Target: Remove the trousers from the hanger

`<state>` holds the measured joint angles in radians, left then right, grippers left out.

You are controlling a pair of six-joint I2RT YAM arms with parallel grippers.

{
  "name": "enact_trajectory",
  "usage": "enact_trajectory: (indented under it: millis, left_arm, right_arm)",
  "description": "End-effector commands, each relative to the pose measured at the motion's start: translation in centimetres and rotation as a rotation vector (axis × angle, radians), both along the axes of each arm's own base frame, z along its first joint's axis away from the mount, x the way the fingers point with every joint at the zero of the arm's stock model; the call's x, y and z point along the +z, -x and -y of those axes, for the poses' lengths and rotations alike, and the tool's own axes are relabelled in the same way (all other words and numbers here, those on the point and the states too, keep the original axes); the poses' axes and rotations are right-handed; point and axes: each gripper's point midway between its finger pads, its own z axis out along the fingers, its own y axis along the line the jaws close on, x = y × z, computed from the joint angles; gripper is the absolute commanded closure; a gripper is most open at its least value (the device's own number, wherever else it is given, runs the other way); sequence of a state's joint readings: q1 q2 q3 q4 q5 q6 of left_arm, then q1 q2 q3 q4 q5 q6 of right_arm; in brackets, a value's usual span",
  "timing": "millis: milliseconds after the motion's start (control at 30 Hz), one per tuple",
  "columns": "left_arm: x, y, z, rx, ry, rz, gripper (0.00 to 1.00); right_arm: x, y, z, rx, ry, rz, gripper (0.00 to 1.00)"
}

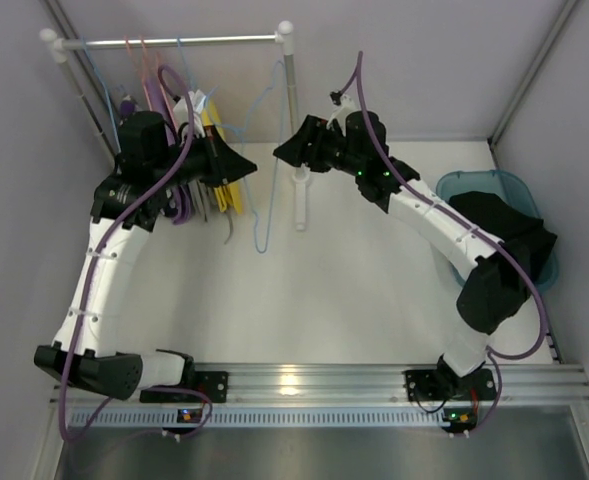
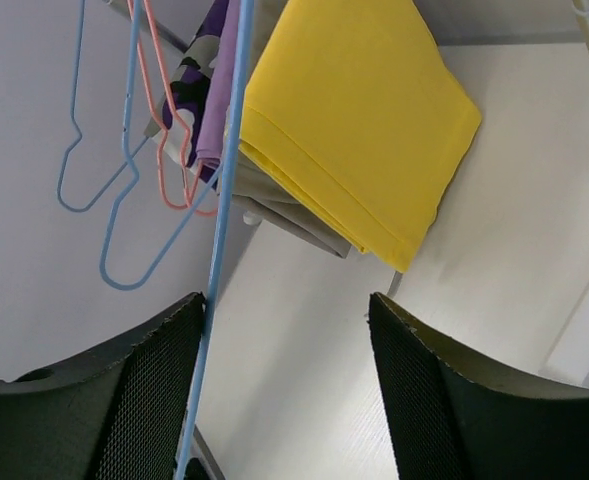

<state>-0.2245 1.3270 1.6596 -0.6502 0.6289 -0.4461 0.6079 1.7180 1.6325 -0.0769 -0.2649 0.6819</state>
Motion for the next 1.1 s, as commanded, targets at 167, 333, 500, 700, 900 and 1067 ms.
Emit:
enact_trajectory:
  millis: [167,333,500,700,900,1067]
  left_arm:
    - [0.6,2.0,0.4,-0.061,-0.077,0.138,1.0]
    - [-0.7,2.4,0.8,-0.08,-0.114,0.113,1.0]
    - [-2.0,2.3,1.0,-0.075,-0.153,0.088,1.0]
    - [-5.2,2.6,1.6,-0.068,-0.209,0.027,0.86]
    - [-6.6,2.7,1.5,-0.021,-0.178,0.004,0.7]
    - [-6.8,2.5,1.1,0.016,-0.17,0.003,0.7]
  right_arm:
    - [2.1,0.4,-3.1,0.042,-0.099,-0.03,0.36]
    - [2.1,1.1,-4.7,0.09,-0.127,-0.04,0.58]
    - [2.0,1.1,-4.5,0.074,-0.147,-0.078,1.0]
    - [3.6,1.3,-4.3,0.061,-0.233,-0.123,1.0]
    - [5.4,1.6,-4.3,0.058,-0.31,-0.157,1.0]
    - [5.1,1.5,-3.7,0.043,-0.329,-0.202,1.0]
